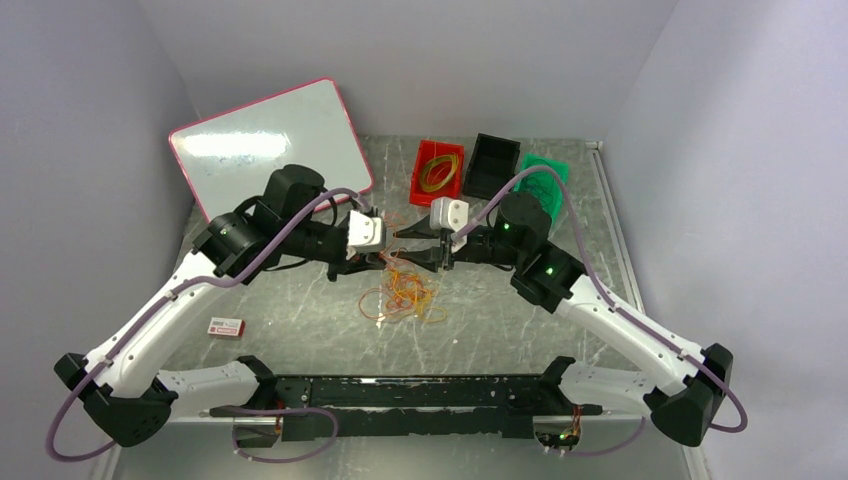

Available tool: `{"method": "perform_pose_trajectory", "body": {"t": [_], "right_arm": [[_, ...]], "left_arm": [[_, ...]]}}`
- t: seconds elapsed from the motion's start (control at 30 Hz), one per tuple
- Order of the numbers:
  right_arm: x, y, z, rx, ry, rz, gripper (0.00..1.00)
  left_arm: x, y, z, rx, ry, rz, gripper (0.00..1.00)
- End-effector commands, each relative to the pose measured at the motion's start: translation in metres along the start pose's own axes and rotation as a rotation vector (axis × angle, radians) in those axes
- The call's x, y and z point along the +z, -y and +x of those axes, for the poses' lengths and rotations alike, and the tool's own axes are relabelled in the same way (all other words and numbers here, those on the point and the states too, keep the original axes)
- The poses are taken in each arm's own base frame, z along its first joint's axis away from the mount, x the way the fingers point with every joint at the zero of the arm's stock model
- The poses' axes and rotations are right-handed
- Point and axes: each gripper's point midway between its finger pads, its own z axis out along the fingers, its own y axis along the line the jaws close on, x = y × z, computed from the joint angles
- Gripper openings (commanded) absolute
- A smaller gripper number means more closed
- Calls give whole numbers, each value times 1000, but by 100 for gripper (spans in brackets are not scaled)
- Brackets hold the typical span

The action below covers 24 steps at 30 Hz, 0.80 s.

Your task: Untangle the cables

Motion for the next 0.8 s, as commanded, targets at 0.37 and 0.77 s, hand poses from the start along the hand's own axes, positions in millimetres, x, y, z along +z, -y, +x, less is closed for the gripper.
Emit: {"method": "perform_pose_trajectory", "body": {"t": [0.37, 0.77], "right_arm": [[6, -2, -17, 131, 154, 18, 39], [12, -2, -23, 222, 227, 17, 38]], "left_arm": [[1, 2, -9, 31, 46, 9, 7], [1, 2, -6, 27, 42, 7, 7]]}}
